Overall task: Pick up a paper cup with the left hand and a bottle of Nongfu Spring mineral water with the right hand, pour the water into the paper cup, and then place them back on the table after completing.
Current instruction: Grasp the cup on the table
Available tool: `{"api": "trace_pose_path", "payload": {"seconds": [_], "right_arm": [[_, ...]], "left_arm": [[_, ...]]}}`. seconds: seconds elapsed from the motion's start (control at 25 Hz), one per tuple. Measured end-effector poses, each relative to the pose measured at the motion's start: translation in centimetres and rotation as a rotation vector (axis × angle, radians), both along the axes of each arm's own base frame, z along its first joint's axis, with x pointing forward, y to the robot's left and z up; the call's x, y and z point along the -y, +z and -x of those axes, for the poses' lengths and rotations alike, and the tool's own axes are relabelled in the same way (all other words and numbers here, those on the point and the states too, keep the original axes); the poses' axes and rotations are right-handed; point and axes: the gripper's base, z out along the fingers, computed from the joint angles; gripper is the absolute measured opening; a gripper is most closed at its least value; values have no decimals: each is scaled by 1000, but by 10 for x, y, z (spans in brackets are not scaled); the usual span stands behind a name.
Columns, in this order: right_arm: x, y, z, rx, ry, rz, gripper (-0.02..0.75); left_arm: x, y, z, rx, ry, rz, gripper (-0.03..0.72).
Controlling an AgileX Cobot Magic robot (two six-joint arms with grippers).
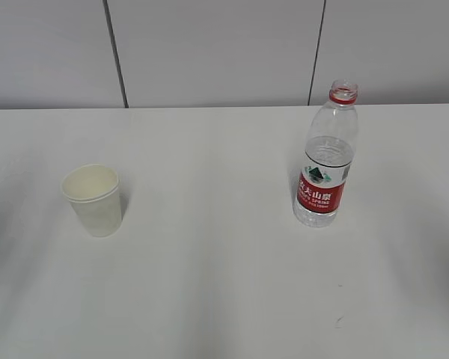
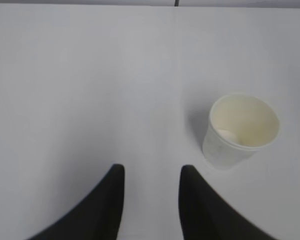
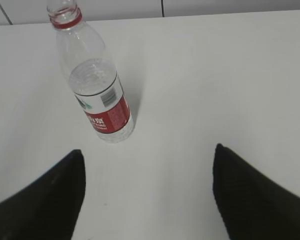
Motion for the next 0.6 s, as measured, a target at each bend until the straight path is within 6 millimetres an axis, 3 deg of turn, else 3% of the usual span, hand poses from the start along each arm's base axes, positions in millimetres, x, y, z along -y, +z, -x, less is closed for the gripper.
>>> {"api": "trace_pose_path", "payload": {"seconds": [0.2,0.6], "right_arm": [[-2,-3,-19,22,-1,0,587],[-3,-4,-35,103,7,25,587]], "left_arm": [[9,-43,-8,-4,-35,13,240],[26,-83,7,167,-133,29,240]]}}
